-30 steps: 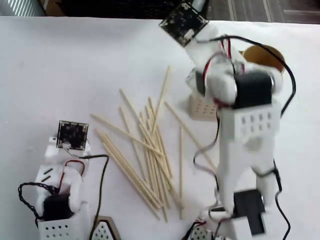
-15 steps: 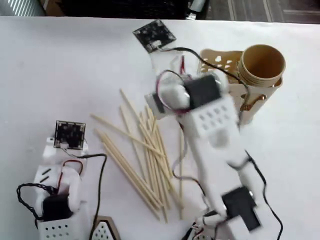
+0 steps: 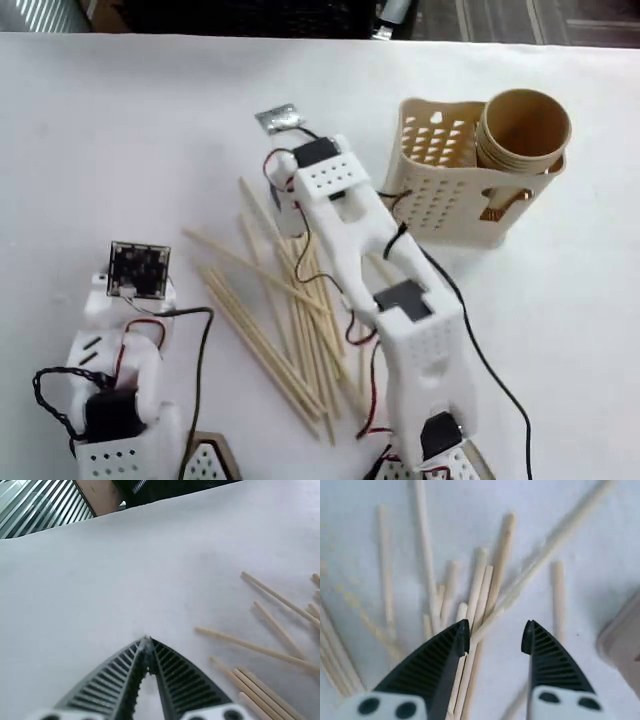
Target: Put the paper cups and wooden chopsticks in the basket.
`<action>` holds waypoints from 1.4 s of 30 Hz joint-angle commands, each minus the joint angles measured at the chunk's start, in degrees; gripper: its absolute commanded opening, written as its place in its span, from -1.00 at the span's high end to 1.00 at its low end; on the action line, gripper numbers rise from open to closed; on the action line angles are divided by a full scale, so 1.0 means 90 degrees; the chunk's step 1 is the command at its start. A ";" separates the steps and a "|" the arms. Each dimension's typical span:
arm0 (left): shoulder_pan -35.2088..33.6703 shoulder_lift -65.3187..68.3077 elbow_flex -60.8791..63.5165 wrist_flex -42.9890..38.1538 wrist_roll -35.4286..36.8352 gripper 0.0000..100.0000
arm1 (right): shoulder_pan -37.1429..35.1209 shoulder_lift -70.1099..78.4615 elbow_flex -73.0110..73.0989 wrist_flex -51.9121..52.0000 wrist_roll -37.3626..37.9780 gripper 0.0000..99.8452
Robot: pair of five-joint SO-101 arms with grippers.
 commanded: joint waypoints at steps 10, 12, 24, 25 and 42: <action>-0.0054 -0.0044 -0.0020 -0.0137 -0.0049 0.95 | -0.0083 0.1763 -0.2217 0.1245 -0.0039 0.64; -0.0054 -0.0044 -0.0020 -0.0137 -0.0049 0.95 | -0.0220 0.1958 -0.2471 0.1490 -0.0039 0.64; -0.0054 -0.0044 -0.0020 -0.0137 -0.0049 0.95 | -0.0386 0.2535 -0.2901 0.2095 0.0010 0.98; -0.0054 -0.0044 -0.0020 -0.0137 -0.0049 0.95 | -0.0347 0.2496 -0.2921 0.2154 0.0020 0.95; -0.0024 -0.0044 -0.0010 -0.0137 -0.0049 0.95 | -0.0200 -0.0093 -0.1094 0.2193 0.0234 0.96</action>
